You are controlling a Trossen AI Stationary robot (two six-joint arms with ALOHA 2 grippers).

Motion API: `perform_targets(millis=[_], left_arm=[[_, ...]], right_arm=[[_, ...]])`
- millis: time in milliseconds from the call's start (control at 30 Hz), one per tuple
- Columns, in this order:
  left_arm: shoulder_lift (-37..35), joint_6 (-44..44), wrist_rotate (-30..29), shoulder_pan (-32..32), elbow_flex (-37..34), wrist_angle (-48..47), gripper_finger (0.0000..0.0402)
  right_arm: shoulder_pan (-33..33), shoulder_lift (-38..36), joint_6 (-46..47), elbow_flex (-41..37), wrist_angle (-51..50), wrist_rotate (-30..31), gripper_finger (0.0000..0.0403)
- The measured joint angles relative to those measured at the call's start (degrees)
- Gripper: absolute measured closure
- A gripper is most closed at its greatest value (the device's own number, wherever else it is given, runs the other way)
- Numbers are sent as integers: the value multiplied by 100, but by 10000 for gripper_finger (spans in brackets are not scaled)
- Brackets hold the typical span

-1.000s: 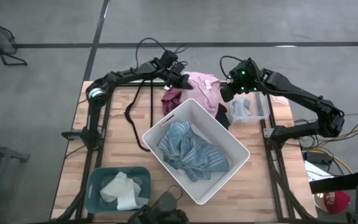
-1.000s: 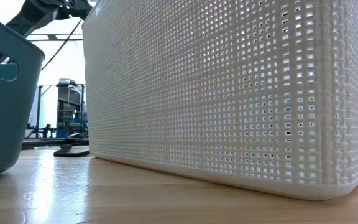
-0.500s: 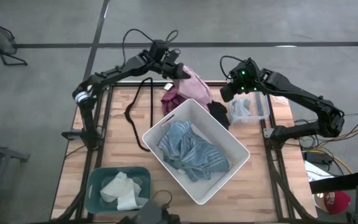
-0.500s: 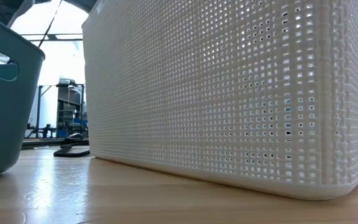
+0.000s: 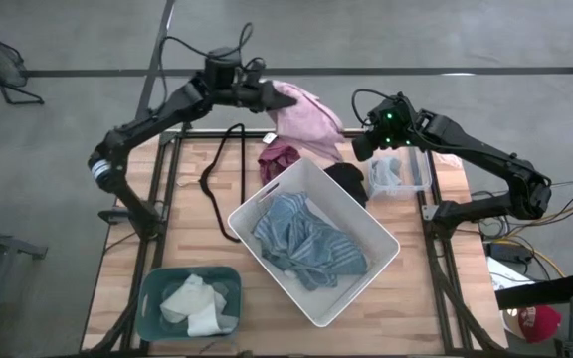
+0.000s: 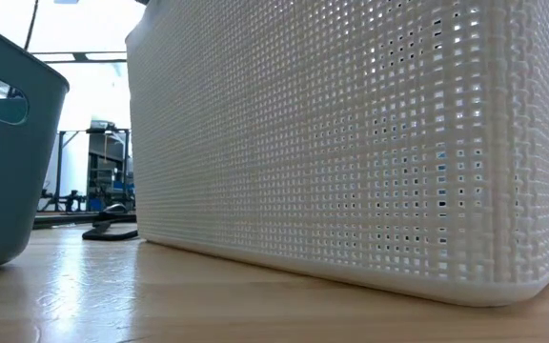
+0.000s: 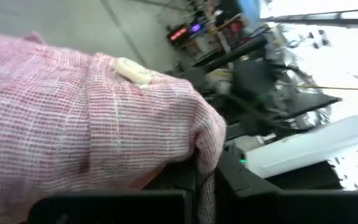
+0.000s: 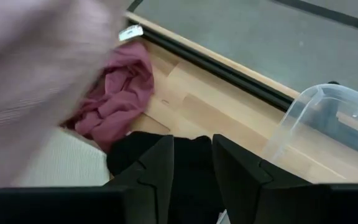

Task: Pick & Place Cloths
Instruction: Put the pink shirt into the white bin

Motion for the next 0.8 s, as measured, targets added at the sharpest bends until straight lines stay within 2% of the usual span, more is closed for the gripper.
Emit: perform_targets(millis=[300,433,633,800], left_arm=[[-817,-134,76,-571,-47,55,385],[-971,109,736,-1042,-63,-10,385],[-995,390,1104,-1842,-65,-742,385],[-861,1530,1997,-2388,-274,-1086,385]], right_arm=[[2,0,276,-23,197,279,278],[0,0,578,-72,203,412,271],[3,0,834,-272,260,411,262],[2,0,1276,-584,426,392,259]])
